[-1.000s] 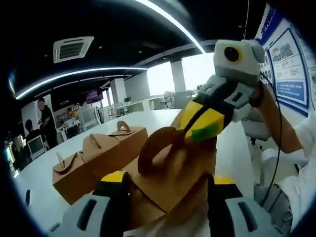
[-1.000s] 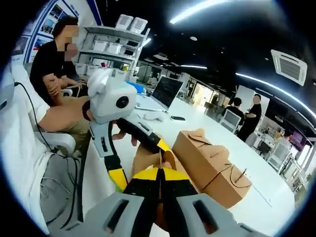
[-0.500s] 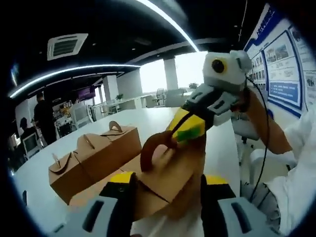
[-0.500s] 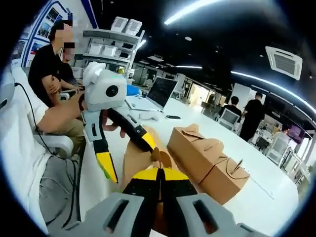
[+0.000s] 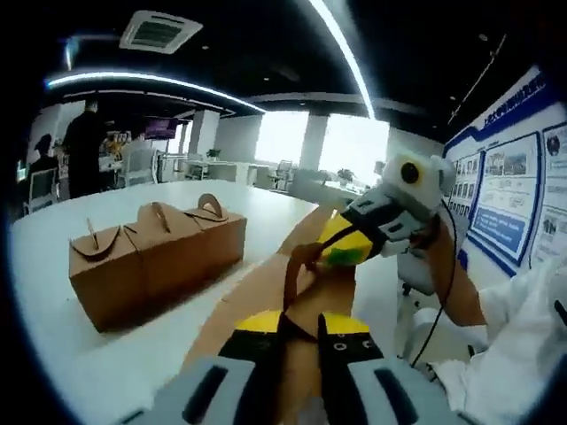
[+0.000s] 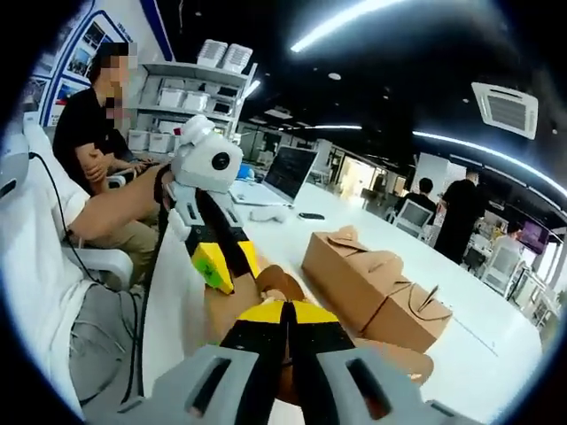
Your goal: Pick up one paper box from the group, open the paper box, and remove the item inside
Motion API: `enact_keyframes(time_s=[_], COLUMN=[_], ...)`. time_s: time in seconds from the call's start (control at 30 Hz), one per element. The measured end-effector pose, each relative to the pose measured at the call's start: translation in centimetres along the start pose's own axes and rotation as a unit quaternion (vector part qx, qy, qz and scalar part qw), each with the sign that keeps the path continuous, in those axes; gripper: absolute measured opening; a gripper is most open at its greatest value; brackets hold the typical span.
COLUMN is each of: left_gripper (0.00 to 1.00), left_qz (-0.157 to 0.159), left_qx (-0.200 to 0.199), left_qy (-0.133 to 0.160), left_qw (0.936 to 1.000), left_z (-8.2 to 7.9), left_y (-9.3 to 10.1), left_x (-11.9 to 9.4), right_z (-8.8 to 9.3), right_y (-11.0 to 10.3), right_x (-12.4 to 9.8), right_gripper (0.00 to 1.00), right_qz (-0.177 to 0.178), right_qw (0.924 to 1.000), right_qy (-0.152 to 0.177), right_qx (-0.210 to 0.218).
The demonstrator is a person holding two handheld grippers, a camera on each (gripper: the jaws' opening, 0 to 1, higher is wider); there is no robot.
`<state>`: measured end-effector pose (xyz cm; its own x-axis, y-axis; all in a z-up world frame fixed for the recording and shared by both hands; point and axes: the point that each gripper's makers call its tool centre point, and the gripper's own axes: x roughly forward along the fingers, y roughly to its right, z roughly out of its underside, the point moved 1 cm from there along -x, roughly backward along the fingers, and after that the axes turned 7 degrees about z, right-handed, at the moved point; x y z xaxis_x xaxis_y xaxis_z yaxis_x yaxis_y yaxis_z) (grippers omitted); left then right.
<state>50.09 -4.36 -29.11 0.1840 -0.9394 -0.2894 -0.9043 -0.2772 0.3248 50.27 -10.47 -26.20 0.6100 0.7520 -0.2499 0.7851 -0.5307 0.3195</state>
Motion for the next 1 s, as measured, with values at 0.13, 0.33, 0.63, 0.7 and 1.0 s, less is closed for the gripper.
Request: enact_keyframes(time_s=[0.13,0.33,0.63,0.7,1.0], left_gripper=[0.09,0.05,0.04,0.03,0.03], left_qz=[0.018,0.016,0.006,0.005,0.008], left_qx=[-0.043,-0.039,0.015,0.033,0.067], left_qy=[0.016,0.028,0.044,0.047,0.057], left_qw=[0.9988,0.9987,0.9989,0.9983,0.9961], left_z=[0.1,0.1,-0.7,-0.8,-0.7], left_y=[-0.4,-0.1,0.4,0.5,0.5], left_x=[-0.1,0.1,-0.3,-0.4,-0.5], right_z=[-0.1,0.4,1.3,1.7,1.6], right_y=[-0.1,0.2,0.1,-0.2,-1.7], right_x=[0.0,-0.2,-1.0,-1.1,-0.6], right_gripper=[0.03,0.08,0.38,0.40,0.46], right_qz=[0.002,0.006,-0.021,-0.030,-0.070], right_qw=[0.9999,0.9997,0.9977,0.9973,0.9945], right_qy=[0.012,0.005,0.000,-0.007,-0.004], right_qx=[0.010,0.025,0.065,0.067,0.078])
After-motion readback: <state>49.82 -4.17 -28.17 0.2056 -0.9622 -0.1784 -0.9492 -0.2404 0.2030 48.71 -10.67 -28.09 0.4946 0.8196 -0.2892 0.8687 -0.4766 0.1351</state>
